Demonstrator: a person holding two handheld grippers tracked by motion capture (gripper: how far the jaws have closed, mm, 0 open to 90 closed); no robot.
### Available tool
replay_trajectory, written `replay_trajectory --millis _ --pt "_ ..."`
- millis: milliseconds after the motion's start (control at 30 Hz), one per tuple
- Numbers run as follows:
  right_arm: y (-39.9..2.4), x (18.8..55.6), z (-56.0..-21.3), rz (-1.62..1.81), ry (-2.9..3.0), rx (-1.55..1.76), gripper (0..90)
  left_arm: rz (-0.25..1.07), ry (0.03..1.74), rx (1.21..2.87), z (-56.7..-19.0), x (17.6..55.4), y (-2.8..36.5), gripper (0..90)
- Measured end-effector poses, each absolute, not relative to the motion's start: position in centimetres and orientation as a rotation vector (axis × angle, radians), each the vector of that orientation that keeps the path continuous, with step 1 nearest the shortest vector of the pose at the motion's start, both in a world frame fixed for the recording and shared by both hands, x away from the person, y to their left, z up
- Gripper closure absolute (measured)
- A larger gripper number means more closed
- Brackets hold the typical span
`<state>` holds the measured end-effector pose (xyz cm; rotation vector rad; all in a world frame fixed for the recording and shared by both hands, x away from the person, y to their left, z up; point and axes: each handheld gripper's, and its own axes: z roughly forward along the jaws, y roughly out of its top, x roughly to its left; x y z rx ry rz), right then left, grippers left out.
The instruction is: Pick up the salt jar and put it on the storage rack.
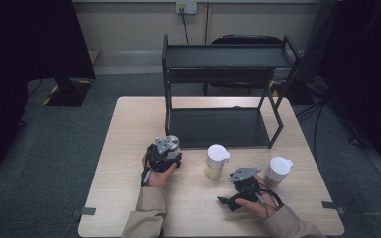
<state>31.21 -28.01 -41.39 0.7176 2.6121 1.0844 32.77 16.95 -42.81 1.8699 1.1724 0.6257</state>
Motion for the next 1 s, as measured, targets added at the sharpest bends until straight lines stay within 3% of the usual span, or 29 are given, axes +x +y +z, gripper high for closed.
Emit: replay_trajectory --millis 1000 --pt "-28.0 31.2 -41.4 1.084 2.612 0.717 0.0 0.586 1.094 1.884 -41.6 32.5 15.9 31.2"
